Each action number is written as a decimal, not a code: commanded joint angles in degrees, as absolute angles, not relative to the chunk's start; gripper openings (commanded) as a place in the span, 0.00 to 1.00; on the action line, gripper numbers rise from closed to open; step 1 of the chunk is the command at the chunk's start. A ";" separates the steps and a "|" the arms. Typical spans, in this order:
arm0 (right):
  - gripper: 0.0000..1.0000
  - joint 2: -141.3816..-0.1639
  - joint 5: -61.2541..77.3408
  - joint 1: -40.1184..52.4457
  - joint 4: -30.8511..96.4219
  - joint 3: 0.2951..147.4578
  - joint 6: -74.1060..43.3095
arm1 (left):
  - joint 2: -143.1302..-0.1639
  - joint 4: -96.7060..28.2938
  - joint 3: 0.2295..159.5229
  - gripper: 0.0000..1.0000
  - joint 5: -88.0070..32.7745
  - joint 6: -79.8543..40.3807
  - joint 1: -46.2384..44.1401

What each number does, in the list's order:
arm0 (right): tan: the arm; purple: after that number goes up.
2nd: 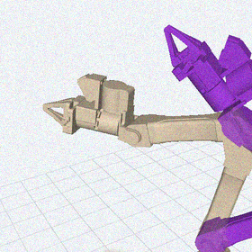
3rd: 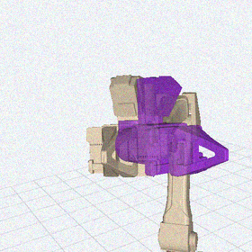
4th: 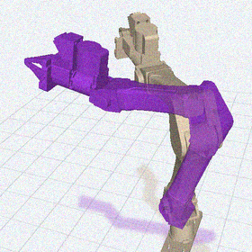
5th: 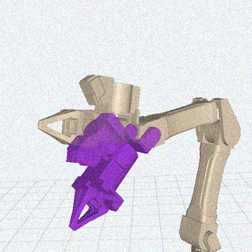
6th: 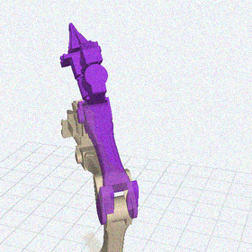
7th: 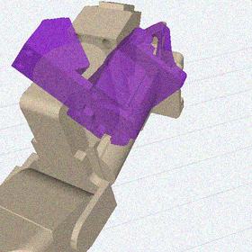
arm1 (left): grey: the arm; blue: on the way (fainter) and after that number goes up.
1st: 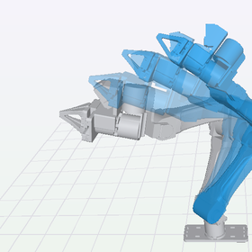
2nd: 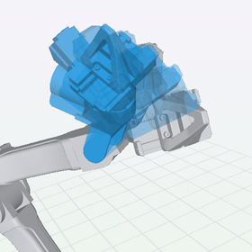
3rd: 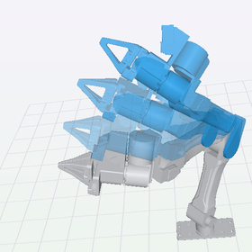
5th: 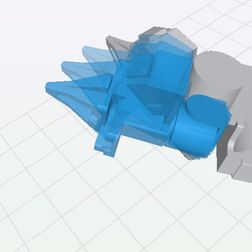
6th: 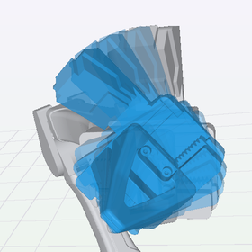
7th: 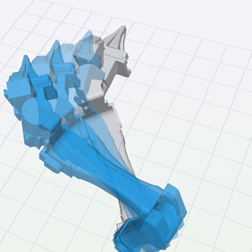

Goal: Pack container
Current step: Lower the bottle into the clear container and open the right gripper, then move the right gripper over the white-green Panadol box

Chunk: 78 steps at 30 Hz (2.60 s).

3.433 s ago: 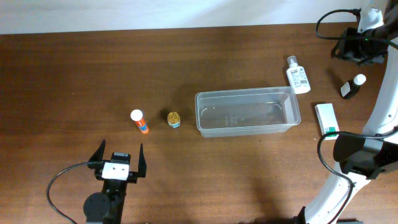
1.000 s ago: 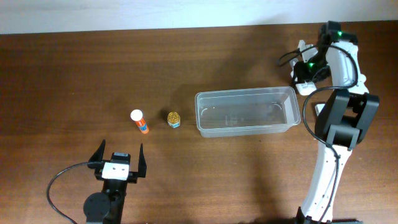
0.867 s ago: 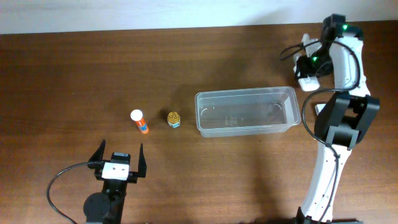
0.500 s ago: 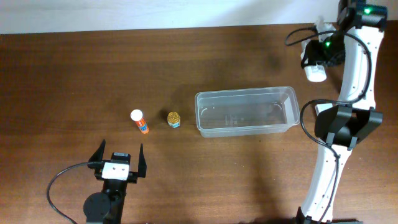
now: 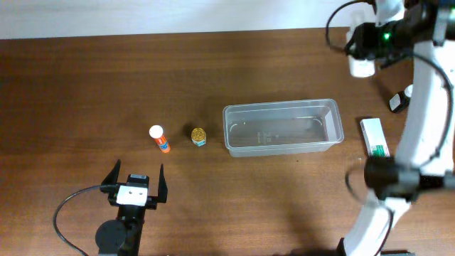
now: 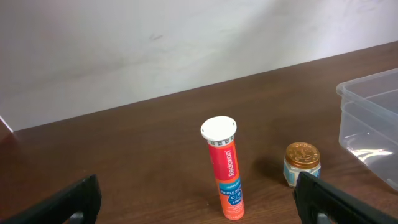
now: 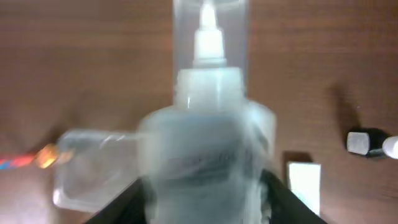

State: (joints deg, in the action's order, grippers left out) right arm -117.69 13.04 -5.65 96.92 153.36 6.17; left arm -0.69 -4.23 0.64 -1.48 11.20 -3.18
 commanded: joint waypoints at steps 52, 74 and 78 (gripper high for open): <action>0.43 -102.87 5.06 -12.34 73.93 93.17 0.43 | -0.34 -4.60 0.51 0.99 -1.28 12.10 -2.83; 0.41 -110.45 11.35 -8.97 66.78 85.65 17.58 | -0.34 -4.58 0.51 0.99 -1.28 12.10 -2.83; 0.41 -111.20 11.35 -8.99 66.13 85.65 17.61 | -0.34 -4.60 0.51 0.99 -1.28 12.10 -2.83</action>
State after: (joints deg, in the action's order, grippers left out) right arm -110.78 12.19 -9.37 66.43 85.95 16.73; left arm -0.69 -4.23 0.64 -1.48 11.20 -3.18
